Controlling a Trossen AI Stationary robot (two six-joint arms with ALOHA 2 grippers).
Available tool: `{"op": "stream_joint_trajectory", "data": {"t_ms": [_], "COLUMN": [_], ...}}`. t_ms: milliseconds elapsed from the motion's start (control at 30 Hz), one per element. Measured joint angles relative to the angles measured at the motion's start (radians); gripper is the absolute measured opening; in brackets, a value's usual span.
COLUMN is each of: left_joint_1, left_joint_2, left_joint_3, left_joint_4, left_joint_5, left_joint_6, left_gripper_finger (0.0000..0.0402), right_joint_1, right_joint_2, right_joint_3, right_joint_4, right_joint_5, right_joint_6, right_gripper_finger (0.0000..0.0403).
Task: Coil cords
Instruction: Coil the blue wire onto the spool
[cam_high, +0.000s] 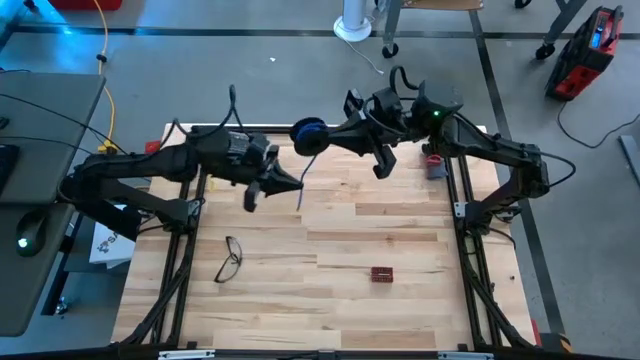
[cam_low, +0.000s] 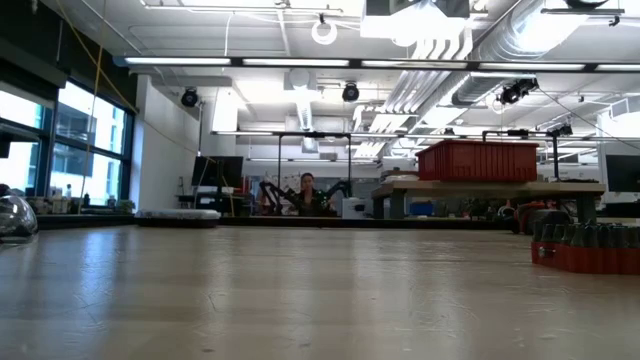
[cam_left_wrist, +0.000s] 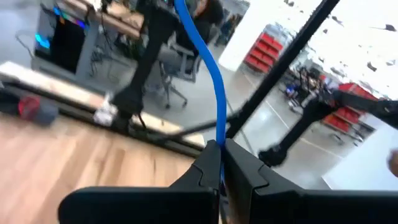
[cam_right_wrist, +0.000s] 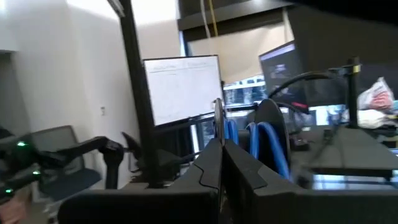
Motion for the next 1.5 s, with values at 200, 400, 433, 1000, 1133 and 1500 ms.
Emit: {"op": "stream_joint_trajectory", "data": {"t_ms": [200,400,433,1000,1133,1500], "left_joint_1": [-0.039,-0.059,-0.059,0.024,0.067,0.140], "left_joint_2": [-0.054,-0.105,-0.115,0.048,0.149,0.426], "left_joint_3": [0.000,0.000,0.000,0.518,0.657,0.998], "left_joint_4": [-0.180,-0.204,-0.209,-0.805,-0.921,-0.951], "left_joint_5": [0.001,0.007,0.018,0.130,0.172,0.456], "left_joint_6": [-0.021,-0.085,-0.100,0.124,0.212,0.263], "left_gripper_finger": [0.0001,0.0000,0.0000,0.0000,0.0000,0.0000], "right_joint_1": [-0.036,-0.052,-0.052,-0.028,-0.002,0.099], "right_joint_2": [-0.002,-0.015,-0.018,-0.057,-0.050,-0.025], "right_joint_3": [0.000,0.000,0.000,0.000,0.000,0.000], "right_joint_4": [-0.005,-0.070,-0.092,-0.522,-0.537,-0.542], "right_joint_5": [0.028,0.030,0.033,-0.041,-0.113,-0.007], "right_joint_6": [-0.008,-0.031,-0.038,-0.061,-0.052,-0.024], "right_gripper_finger": [0.0000,0.0000,0.0000,0.0000,0.0000,0.0000]}}
